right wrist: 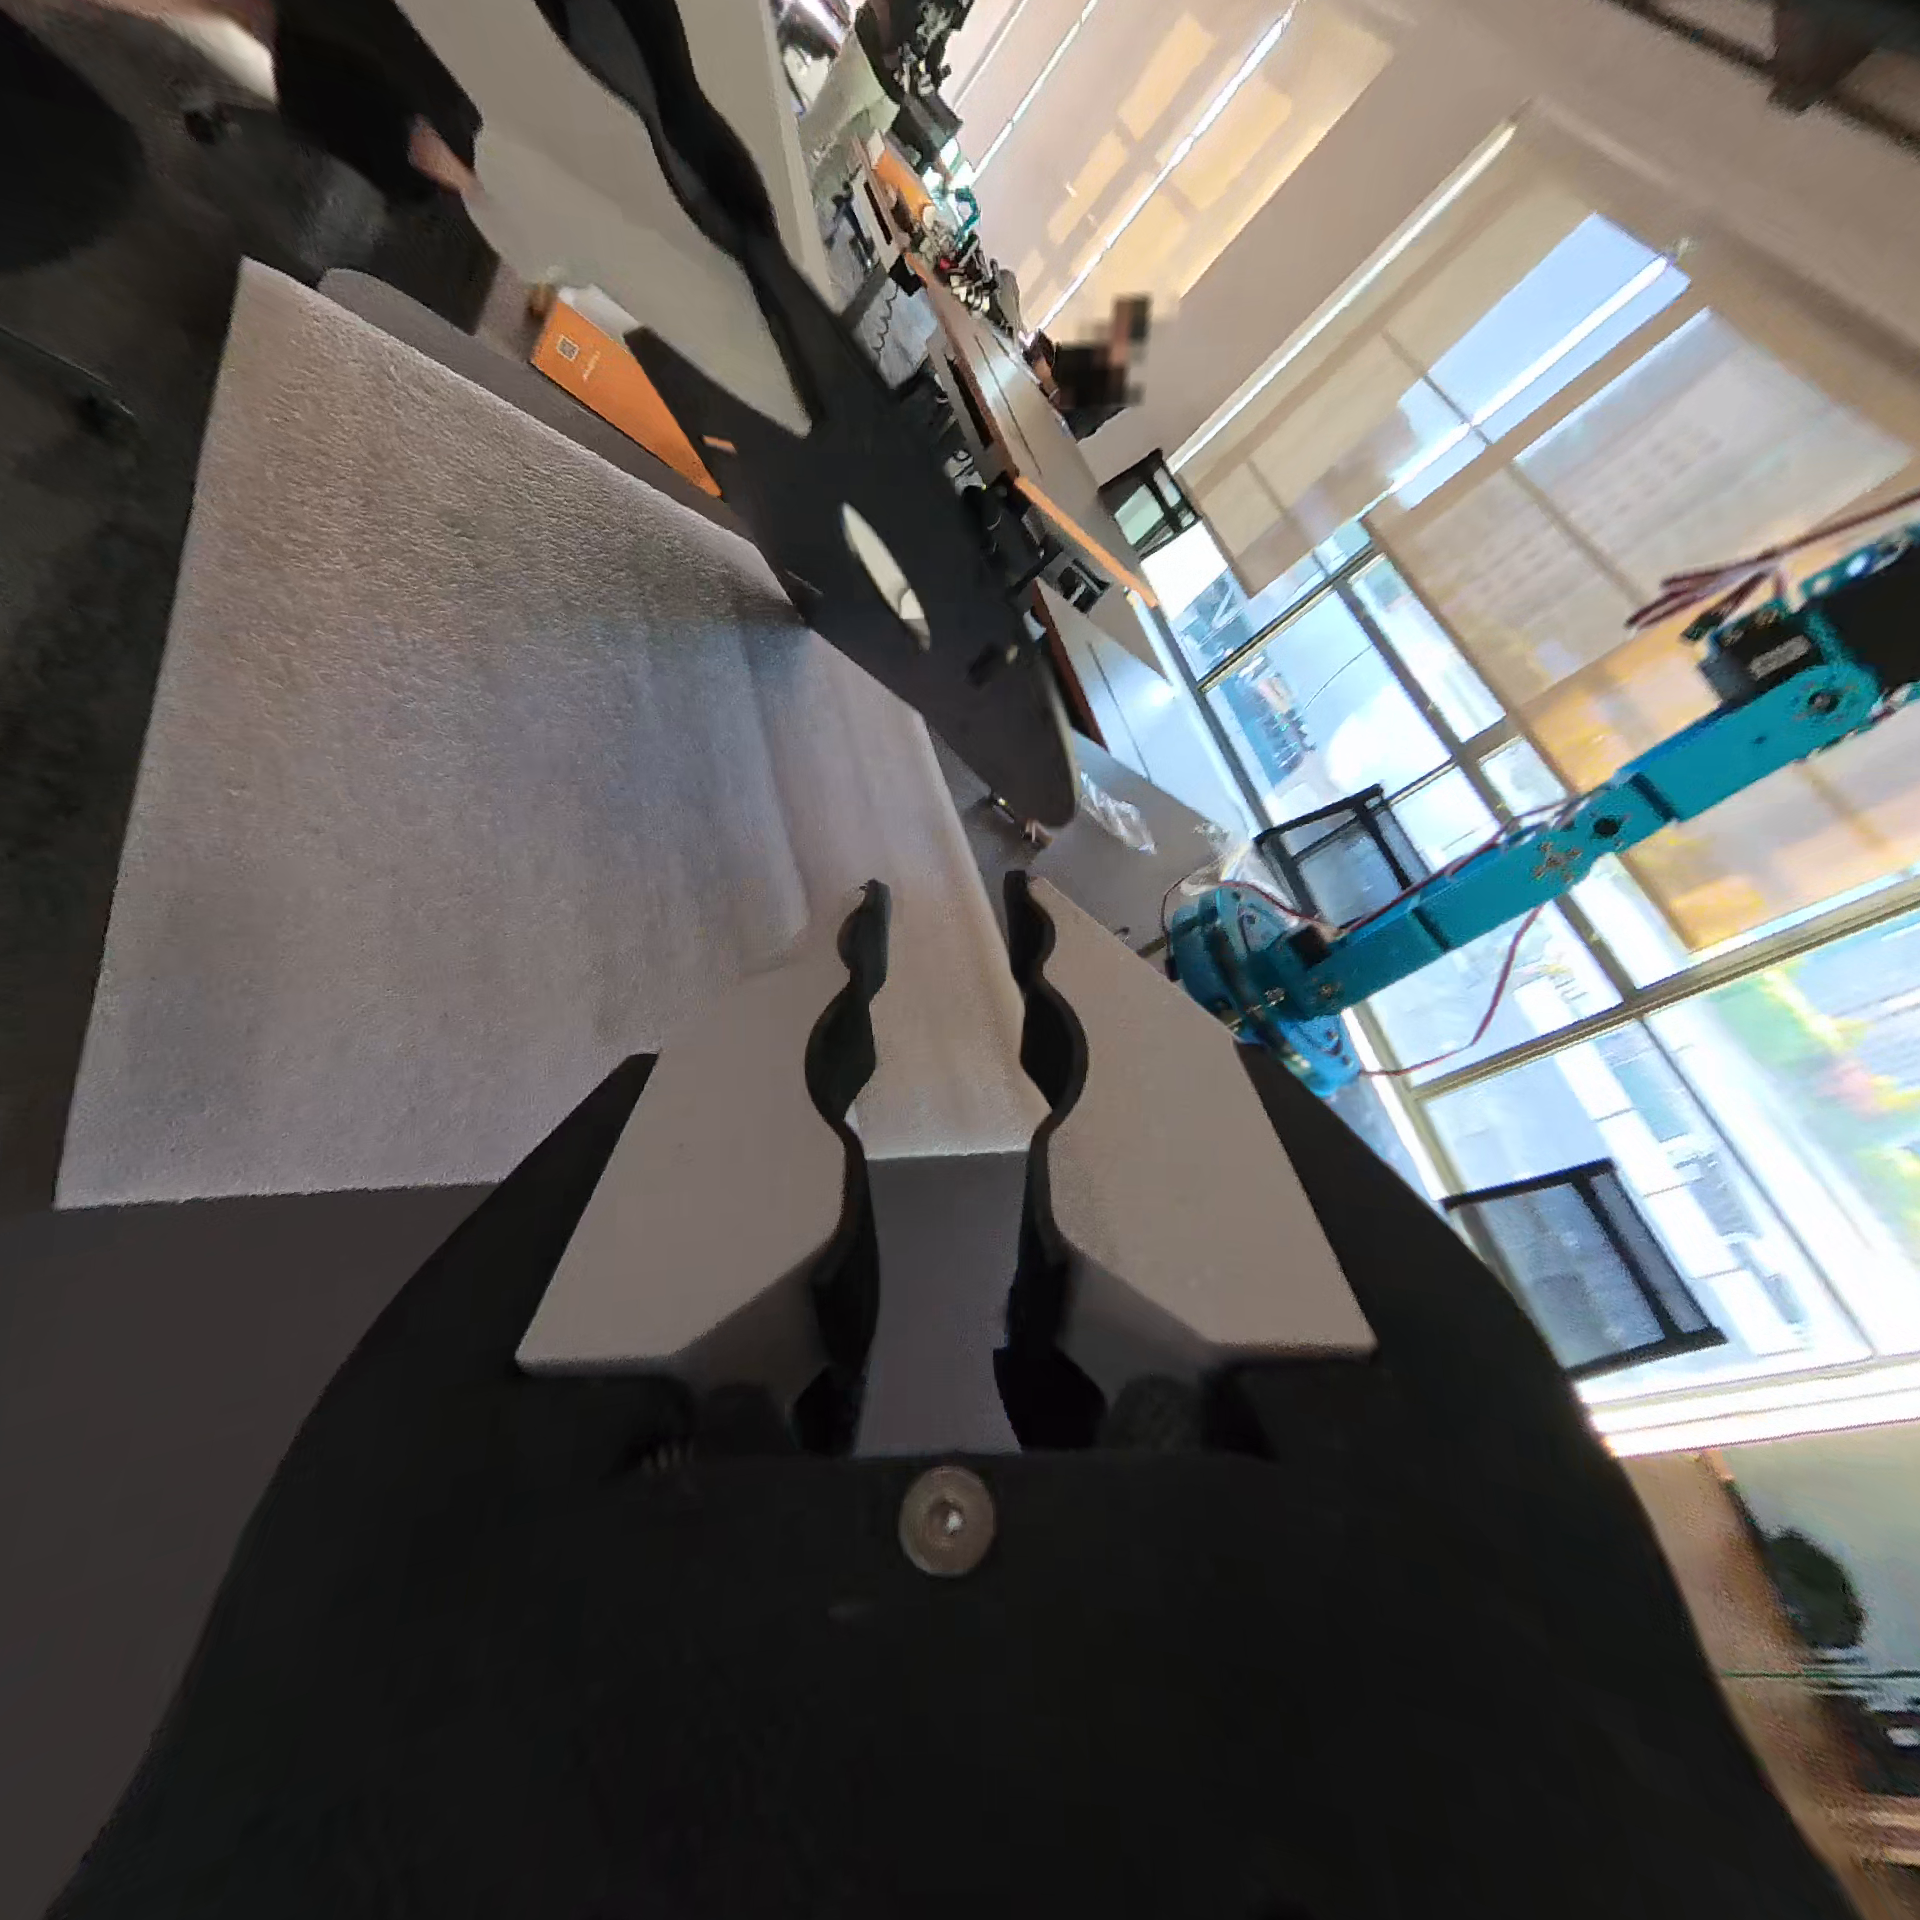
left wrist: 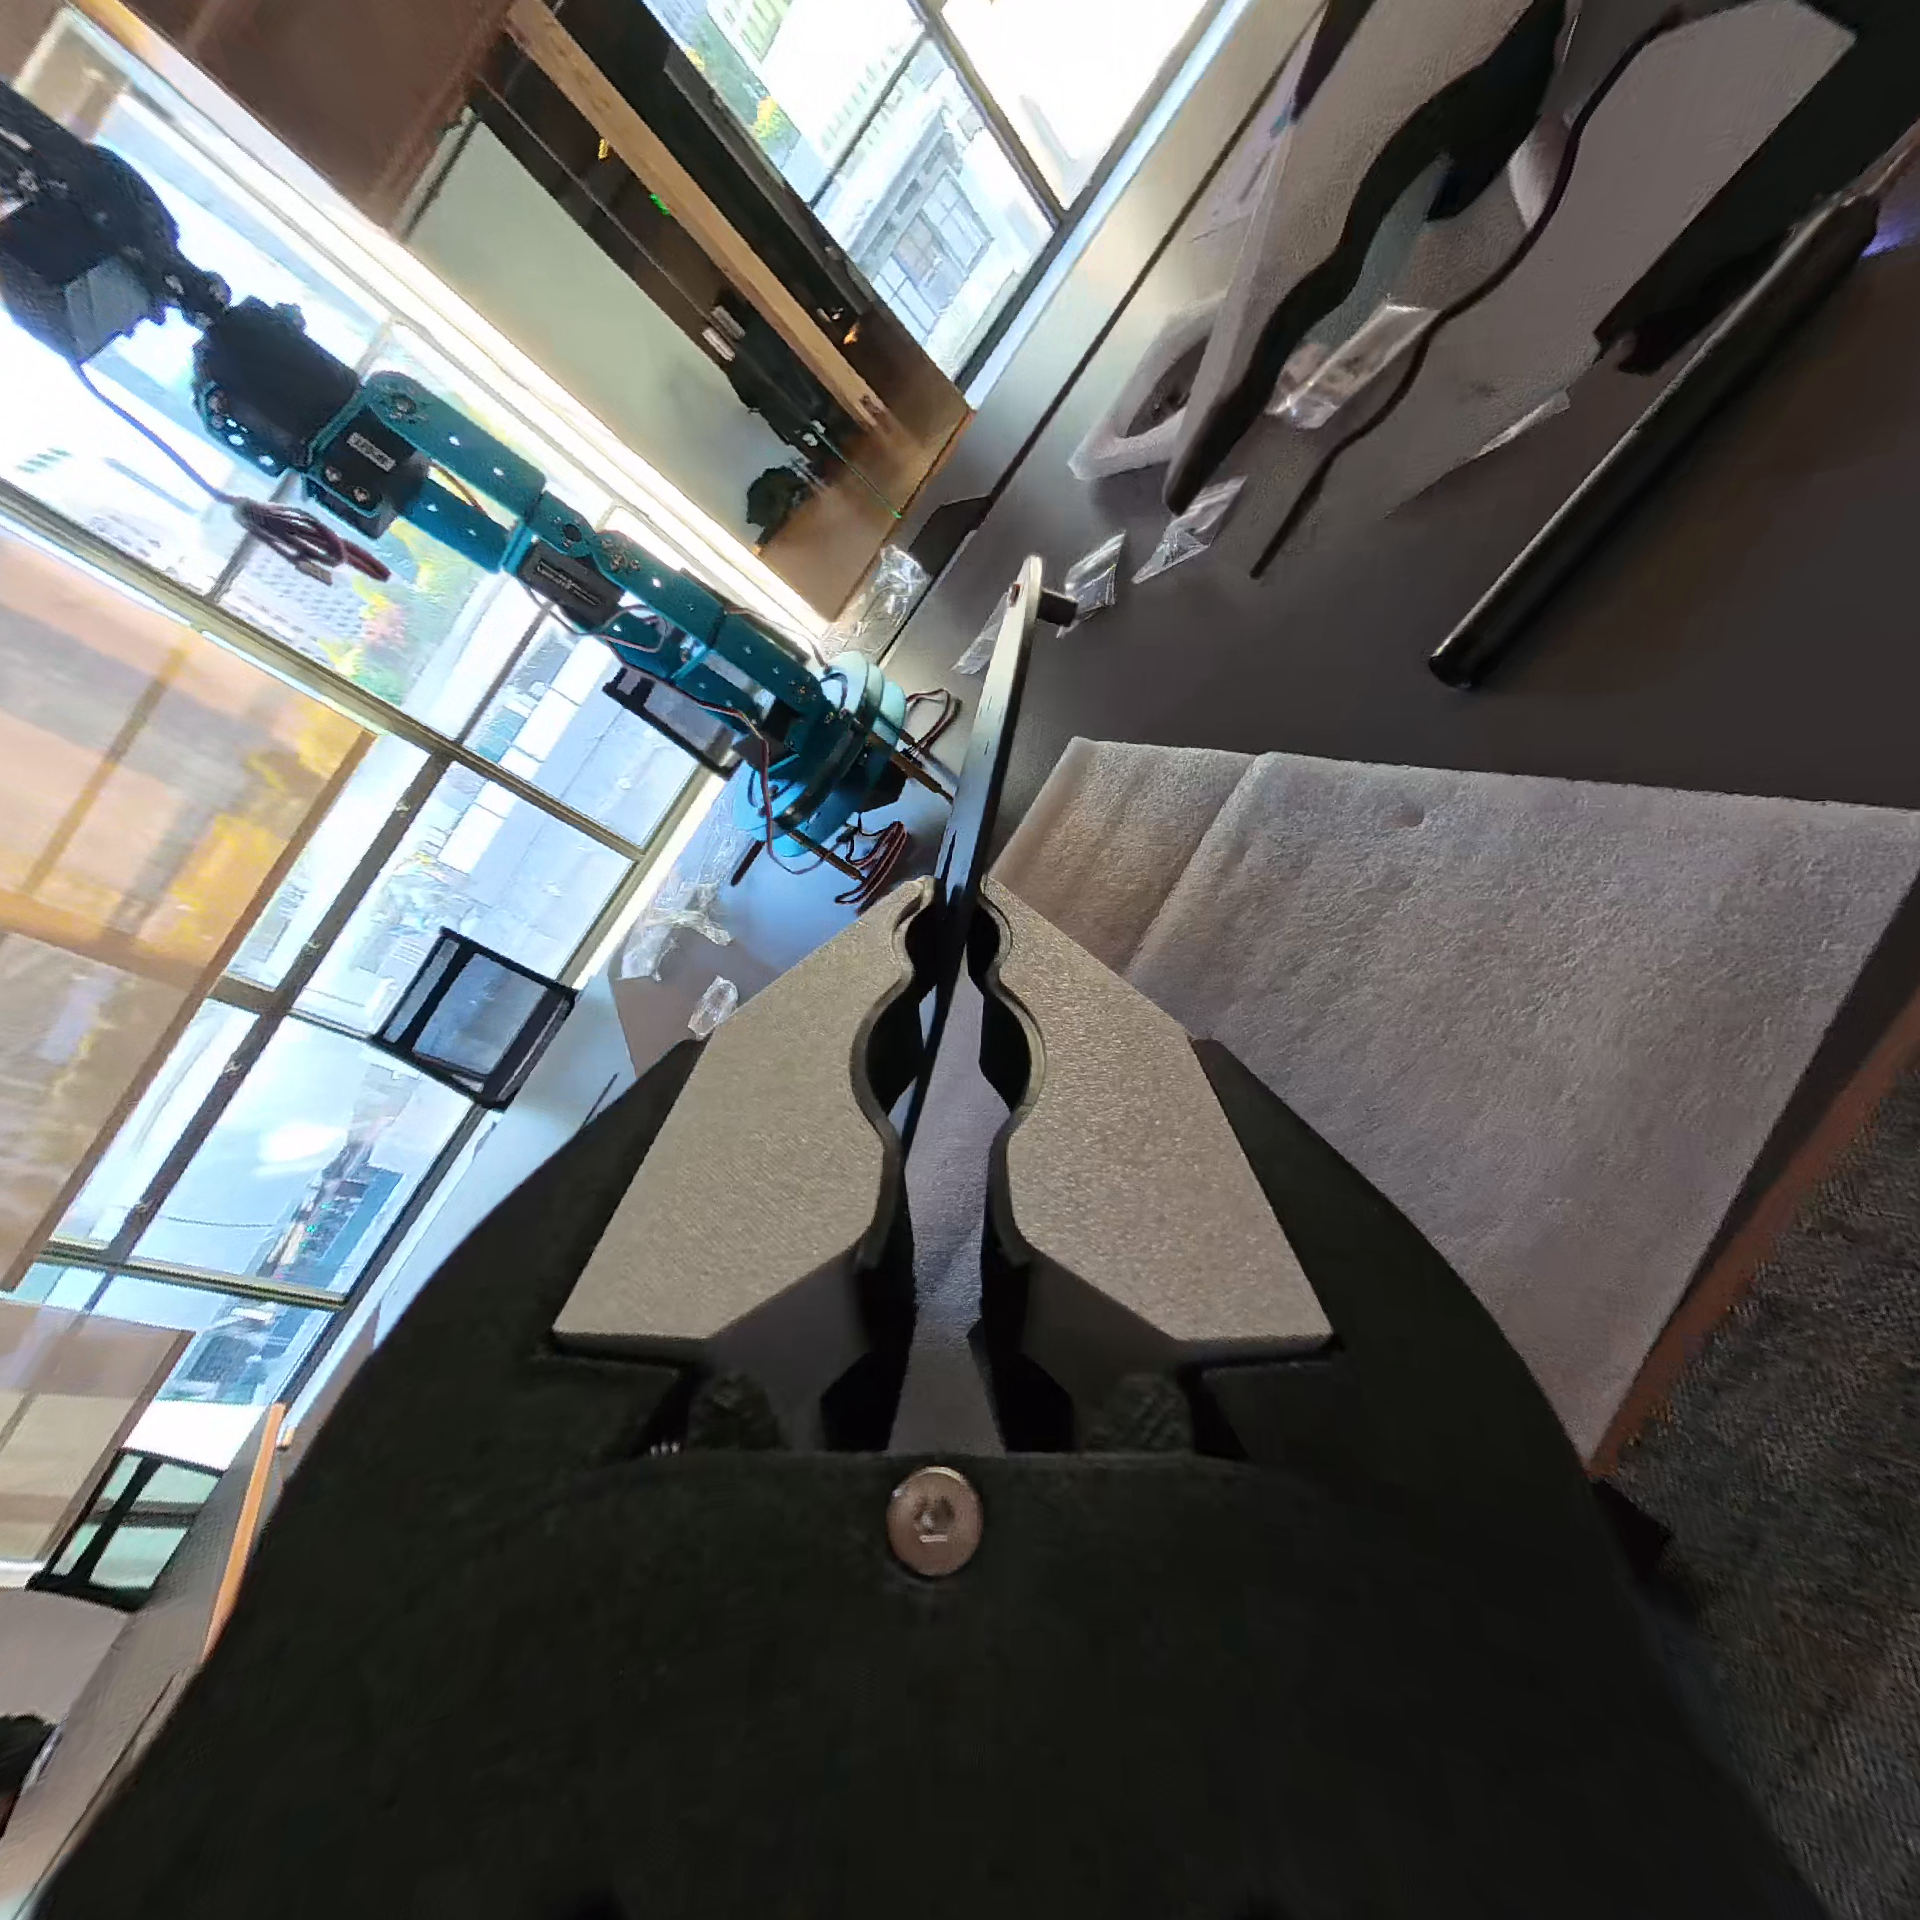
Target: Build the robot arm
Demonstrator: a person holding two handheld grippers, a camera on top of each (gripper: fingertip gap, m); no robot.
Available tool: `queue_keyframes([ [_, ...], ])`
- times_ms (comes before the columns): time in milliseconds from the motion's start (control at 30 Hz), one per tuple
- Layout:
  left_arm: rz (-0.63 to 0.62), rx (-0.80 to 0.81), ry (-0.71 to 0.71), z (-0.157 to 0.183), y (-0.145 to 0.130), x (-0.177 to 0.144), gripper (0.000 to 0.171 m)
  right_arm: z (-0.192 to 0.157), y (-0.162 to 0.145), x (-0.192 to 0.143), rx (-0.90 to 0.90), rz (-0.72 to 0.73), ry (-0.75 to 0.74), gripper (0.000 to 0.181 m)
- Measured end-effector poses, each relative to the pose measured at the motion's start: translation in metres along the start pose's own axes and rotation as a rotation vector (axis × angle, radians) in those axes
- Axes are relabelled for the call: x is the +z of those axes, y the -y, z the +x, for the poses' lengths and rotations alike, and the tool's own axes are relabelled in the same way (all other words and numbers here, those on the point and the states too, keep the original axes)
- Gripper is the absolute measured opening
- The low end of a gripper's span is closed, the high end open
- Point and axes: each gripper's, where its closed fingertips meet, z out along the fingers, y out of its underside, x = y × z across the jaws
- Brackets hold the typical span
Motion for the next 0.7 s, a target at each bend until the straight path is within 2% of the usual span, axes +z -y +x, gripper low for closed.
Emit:
queue_keyframes([
  [167,0.009,-0.022,-0.073,-0.023,0.004,-0.003,0.000,0.024,-0.005,0.019,0.038,0.010,-0.034,0.026],
  [333,0.020,-0.032,-0.130,-0.034,0.006,-0.001,0.000,0.045,0.015,0.051,0.152,0.119,0.035,0.032],
  [433,0.028,-0.034,-0.147,-0.036,0.006,-0.001,0.000,0.052,0.013,0.060,0.212,0.114,0.048,0.034],
  [567,0.029,-0.063,-0.167,-0.042,0.006,-0.002,0.000,0.045,-0.006,0.055,0.319,0.056,0.016,0.033],
  [700,0.038,-0.126,-0.189,-0.058,0.005,-0.004,0.000,0.023,-0.016,0.040,0.508,0.016,-0.043,0.031],
])
